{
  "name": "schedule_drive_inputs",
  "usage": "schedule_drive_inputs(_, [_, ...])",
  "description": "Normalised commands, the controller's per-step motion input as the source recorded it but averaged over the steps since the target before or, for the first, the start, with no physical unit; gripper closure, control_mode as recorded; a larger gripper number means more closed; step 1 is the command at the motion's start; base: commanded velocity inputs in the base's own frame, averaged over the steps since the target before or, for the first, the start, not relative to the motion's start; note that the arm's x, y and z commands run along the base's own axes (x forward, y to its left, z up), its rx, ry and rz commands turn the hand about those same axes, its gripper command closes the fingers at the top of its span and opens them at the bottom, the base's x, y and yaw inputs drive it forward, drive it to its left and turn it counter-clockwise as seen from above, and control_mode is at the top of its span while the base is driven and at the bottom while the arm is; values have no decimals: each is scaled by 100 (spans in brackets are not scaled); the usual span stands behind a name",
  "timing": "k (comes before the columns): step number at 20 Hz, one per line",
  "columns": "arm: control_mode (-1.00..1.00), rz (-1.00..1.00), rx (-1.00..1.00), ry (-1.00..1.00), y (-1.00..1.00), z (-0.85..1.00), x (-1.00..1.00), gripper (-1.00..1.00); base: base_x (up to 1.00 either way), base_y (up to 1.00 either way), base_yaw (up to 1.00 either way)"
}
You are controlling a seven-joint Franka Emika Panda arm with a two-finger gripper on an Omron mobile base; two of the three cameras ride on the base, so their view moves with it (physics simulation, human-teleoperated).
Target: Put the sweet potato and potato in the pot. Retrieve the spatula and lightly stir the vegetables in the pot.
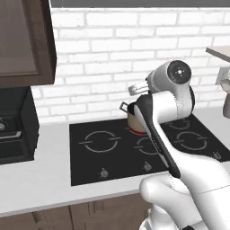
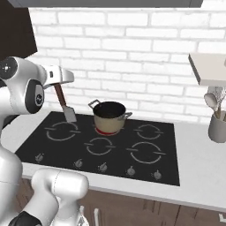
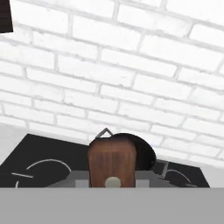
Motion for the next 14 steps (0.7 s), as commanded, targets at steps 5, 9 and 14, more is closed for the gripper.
schedule_drive_inputs(5, [100, 0, 0, 0, 0, 0, 0, 100, 96, -17, -6])
schedule_drive_inputs(9, [100, 0, 0, 0, 0, 0, 0, 100, 100, -37, -7])
schedule_drive_inputs(14, [-100, -1, 21, 0, -89, 0, 67, 100, 0, 0, 0])
